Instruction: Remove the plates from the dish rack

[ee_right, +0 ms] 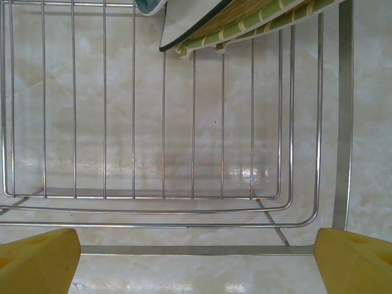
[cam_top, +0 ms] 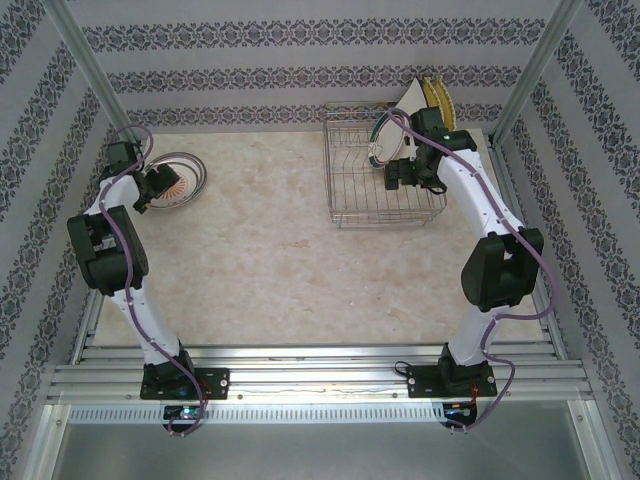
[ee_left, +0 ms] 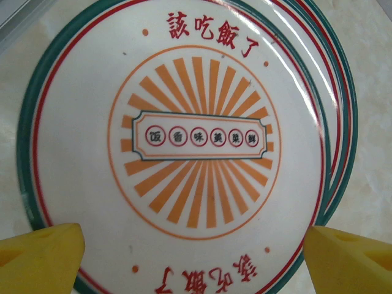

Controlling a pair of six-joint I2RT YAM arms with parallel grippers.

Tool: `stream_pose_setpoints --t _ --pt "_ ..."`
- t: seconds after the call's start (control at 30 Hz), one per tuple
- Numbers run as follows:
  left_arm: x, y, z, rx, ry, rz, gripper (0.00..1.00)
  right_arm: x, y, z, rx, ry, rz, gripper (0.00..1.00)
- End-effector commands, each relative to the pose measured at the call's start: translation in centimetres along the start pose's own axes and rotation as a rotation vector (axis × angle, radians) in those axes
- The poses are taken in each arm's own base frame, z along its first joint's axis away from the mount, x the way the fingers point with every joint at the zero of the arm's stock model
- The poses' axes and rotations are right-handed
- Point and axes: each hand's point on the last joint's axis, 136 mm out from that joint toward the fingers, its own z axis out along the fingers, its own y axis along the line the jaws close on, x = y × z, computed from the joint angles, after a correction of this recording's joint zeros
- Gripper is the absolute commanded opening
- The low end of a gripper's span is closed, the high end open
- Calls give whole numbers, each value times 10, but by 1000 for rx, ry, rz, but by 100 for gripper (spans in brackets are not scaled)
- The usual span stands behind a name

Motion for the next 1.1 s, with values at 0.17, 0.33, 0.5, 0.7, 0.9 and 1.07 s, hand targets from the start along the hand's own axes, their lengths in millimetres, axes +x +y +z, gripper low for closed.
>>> stream_pose_setpoints --t 0.17,0.33,0.5,0.7,0.9,1.07 --pt "1 -4 10 -45 27 47 93 -6 -2 -4 -8 -19 -5 98" --pt "1 -6 21 -50 38 52 93 -5 -5 -3 -6 -17 -4 98" --pt "2 -10 32 -55 55 63 93 -2 -8 -4 -2 -15 3 98" --pt "0 -19 37 -67 61 95 93 -1 -10 -5 2 -14 9 98" --pt "-18 -34 -9 -130 -15 215 98 -9 -9 -11 -5 -50 13 98" --pt "-17 -78 -71 -150 -22 428 100 -39 -1 -11 -38 -119 28 98"
